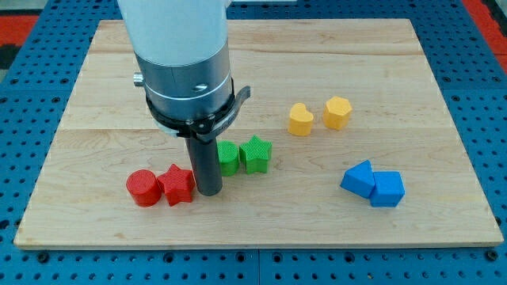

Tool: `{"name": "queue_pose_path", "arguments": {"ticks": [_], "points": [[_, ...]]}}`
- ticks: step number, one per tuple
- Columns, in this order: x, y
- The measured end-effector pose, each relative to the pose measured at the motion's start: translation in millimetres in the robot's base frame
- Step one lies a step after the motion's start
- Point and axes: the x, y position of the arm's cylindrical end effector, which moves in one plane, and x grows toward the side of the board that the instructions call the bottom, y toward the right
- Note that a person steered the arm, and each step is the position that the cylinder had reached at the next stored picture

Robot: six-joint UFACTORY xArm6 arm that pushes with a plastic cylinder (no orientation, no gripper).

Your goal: Push the blue blocks slightly to the right

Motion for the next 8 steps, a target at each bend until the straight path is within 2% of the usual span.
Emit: {"name": "queue_pose_path", "arguments": {"ticks": [1,2,3,4,5,6,8], "points": [[-2,-1],[13,9],[28,35],[29,96],[17,138],[-7,151],[-15,158]]}}
